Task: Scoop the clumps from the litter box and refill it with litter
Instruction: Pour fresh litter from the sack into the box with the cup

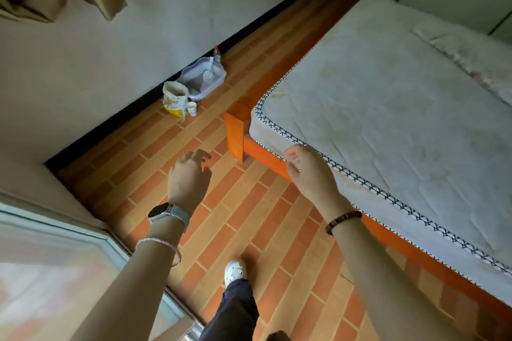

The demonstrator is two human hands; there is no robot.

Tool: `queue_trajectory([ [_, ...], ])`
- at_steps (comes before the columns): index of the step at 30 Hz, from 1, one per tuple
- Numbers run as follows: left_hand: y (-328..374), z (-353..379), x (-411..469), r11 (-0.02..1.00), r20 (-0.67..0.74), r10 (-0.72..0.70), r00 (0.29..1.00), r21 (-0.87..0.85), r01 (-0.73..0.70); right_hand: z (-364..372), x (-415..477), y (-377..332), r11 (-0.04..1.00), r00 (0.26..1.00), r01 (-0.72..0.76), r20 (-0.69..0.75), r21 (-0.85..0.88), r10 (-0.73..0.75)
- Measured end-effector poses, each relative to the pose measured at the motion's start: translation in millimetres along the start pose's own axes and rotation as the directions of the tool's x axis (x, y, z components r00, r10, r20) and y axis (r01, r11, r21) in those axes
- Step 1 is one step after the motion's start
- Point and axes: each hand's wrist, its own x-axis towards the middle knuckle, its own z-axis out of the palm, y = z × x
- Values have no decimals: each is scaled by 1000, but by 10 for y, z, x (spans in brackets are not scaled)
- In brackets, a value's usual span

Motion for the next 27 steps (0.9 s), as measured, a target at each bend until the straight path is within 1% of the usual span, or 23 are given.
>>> queue_trajectory([
  [8, -256, -430, 1134, 997, -76, -51, 996, 52, 55, 152, 1406, -498, 996, 997, 80, -4, 25, -80],
  [12, -377, -519, 1600, 995, -102, -95, 990, 25, 98, 283, 2031, -624, 989, 991, 135, 13, 55, -136],
  [16, -497, -516, 2059, 986, -98, -164, 981, 1, 165, 416, 2656, -709, 983, 984, 175, 23, 60, -176],
  [23, -621, -517, 3098, 976, -135, -216, 967, -50, 211, 524, 3912, -875, 968, 965, 245, 89, 48, -248],
  [27, -666, -554, 3686, 966, -151, -259, 954, -50, 254, 522, 4638, -978, 961, 952, 276, 134, 25, -277],
])
